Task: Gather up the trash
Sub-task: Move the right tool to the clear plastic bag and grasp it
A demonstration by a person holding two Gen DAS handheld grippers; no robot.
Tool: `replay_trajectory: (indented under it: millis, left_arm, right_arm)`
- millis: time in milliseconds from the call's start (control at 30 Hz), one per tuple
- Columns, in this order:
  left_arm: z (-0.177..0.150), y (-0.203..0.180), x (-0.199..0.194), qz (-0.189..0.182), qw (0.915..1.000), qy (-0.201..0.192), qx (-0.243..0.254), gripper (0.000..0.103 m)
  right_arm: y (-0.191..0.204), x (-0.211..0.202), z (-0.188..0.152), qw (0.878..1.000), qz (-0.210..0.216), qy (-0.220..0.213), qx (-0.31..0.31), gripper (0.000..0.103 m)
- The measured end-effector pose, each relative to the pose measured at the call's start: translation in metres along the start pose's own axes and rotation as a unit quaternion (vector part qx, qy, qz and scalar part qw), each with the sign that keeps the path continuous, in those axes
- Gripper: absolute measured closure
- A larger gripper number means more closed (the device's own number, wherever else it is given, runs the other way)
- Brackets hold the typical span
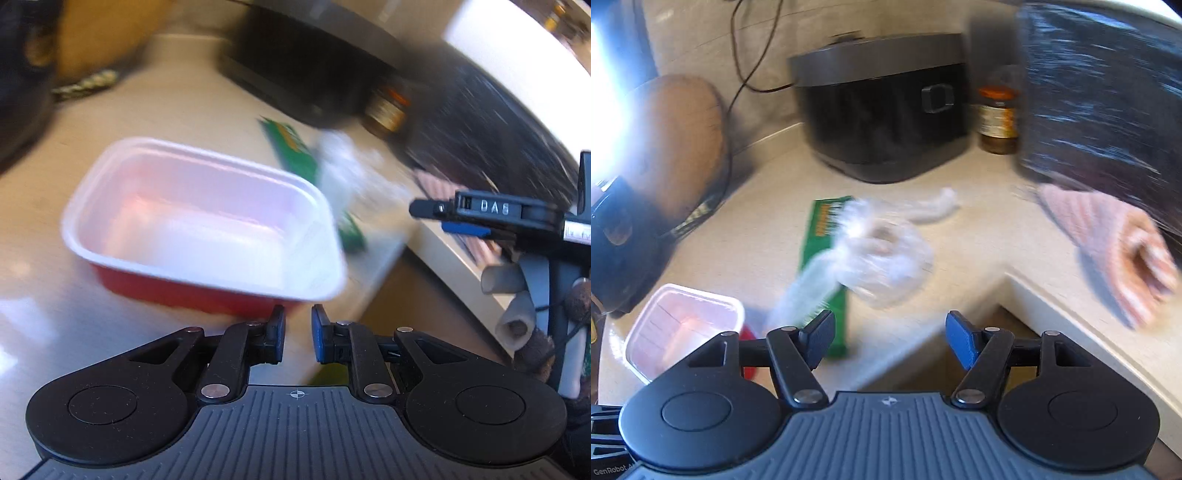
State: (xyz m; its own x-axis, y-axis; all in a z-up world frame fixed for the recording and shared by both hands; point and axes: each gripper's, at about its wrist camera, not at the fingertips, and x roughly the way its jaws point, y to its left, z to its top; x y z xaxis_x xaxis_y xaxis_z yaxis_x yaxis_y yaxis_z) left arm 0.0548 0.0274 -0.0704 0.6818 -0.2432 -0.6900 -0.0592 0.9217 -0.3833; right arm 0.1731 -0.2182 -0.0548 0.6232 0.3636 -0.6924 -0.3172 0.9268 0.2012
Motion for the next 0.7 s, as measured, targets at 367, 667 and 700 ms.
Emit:
replay_trajectory:
  millis: [367, 667, 700]
  left_arm:
    - [0.015, 0.050, -0.034, 0.064, 0.9938, -0.055, -0.073, 0.085]
    - [0.022, 0.029, -0.022, 0.008, 0.9989, -0.036, -0.029, 0.085]
    - [0.025, 0.030, -0.020, 0.014, 0.9988, -0.036, -0.031, 0.085]
  right_arm:
    - [0.038, 0.090, 0.038, 0.998, -0.027, 0.004, -0.059, 0.036]
    - [0.047, 0.109, 0.026, 0.995, 0.080, 0.064, 0.006, 0.075]
    - [0.049, 0.105, 0.021, 0.993, 0.094, 0.069, 0.008, 0.078]
